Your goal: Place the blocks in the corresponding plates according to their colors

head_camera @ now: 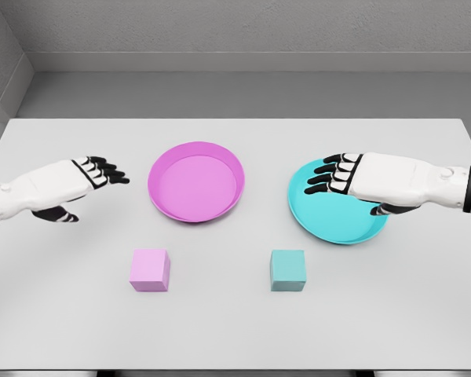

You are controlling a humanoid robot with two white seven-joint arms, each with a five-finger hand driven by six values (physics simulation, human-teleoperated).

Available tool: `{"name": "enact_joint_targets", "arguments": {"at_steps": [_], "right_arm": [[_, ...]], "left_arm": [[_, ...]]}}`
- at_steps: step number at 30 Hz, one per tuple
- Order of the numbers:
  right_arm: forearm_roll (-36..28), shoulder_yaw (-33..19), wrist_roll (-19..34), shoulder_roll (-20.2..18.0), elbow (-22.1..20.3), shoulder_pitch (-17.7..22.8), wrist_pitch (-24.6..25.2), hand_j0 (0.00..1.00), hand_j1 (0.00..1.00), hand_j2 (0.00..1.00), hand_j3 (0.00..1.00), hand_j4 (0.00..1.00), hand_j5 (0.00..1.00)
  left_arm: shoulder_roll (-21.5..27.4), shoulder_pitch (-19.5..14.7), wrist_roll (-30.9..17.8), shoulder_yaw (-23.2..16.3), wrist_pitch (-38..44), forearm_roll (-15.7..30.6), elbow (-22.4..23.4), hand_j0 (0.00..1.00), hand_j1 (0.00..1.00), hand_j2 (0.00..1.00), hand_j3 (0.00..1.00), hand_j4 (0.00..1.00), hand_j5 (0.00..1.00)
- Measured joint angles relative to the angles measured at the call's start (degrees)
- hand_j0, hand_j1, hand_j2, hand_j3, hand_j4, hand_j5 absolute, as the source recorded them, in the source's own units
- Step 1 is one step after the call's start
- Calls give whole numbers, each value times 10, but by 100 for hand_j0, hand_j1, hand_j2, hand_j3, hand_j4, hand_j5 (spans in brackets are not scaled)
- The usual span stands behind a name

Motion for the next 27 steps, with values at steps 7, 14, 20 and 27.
{"name": "enact_joint_targets", "arguments": {"at_steps": [7, 14, 20, 27], "right_arm": [[1, 18, 0, 2, 7, 15, 0, 100, 100, 100, 100, 100, 100], [27, 54, 36, 37, 12, 18, 0, 100, 100, 100, 100, 100, 100], [48, 73, 57, 68, 11, 18, 0, 100, 100, 100, 100, 100, 100], [59, 87, 72, 75, 11, 12, 0, 100, 100, 100, 100, 100, 100]], "left_arm": [[9, 1, 0, -4, 0, 0, -24, 100, 100, 100, 100, 100, 100], [13, 1, 0, -31, 0, -6, -62, 100, 100, 100, 100, 100, 100], [12, 0, -1, -54, 0, -15, -83, 100, 100, 100, 100, 100, 100], [11, 0, -14, -81, 0, -22, -98, 100, 100, 100, 100, 100, 100]]}}
